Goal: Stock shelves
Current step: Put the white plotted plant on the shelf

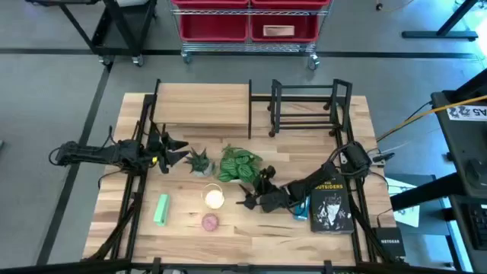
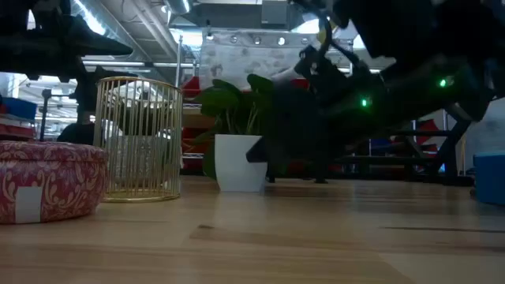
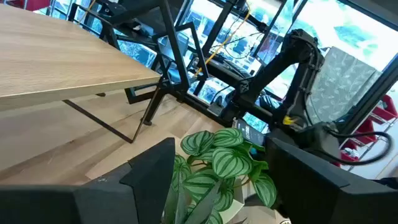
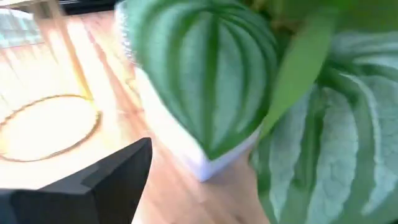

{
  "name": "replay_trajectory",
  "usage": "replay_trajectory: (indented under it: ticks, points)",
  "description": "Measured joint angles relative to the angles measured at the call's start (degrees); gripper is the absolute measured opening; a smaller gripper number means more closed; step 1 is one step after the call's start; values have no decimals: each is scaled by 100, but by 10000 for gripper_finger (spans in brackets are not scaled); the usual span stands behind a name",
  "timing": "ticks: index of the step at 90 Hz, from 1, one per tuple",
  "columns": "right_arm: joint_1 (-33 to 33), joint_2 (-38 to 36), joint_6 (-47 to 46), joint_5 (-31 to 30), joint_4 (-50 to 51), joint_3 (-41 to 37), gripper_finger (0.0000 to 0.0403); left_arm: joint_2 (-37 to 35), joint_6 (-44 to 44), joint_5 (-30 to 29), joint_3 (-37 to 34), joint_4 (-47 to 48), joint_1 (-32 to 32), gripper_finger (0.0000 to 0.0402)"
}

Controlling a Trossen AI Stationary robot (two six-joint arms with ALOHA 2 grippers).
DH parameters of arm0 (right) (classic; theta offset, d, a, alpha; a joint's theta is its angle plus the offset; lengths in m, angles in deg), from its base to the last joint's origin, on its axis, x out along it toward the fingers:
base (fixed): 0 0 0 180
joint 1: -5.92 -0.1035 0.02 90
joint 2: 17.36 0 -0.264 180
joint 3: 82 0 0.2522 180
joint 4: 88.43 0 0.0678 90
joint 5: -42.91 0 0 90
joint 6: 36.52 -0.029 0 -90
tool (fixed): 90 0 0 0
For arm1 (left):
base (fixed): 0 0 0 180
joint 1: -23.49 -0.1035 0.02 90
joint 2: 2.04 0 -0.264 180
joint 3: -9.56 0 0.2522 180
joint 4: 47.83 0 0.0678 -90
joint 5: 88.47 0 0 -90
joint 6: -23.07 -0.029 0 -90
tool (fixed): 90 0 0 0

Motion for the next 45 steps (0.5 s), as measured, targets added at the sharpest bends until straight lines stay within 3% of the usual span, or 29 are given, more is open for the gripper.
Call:
replay_trajectory:
  ticks: [19,32,45]
  points:
    - [19,38,-537,-296,432,365,327,2,-22,-16,0,3,0,236]
    - [-74,46,-1926,-1104,1057,365,327,64,-64,-19,0,3,0,236]
    - [-125,46,-2750,-1021,1705,365,327,241,-31,-27,0,5,0,236]
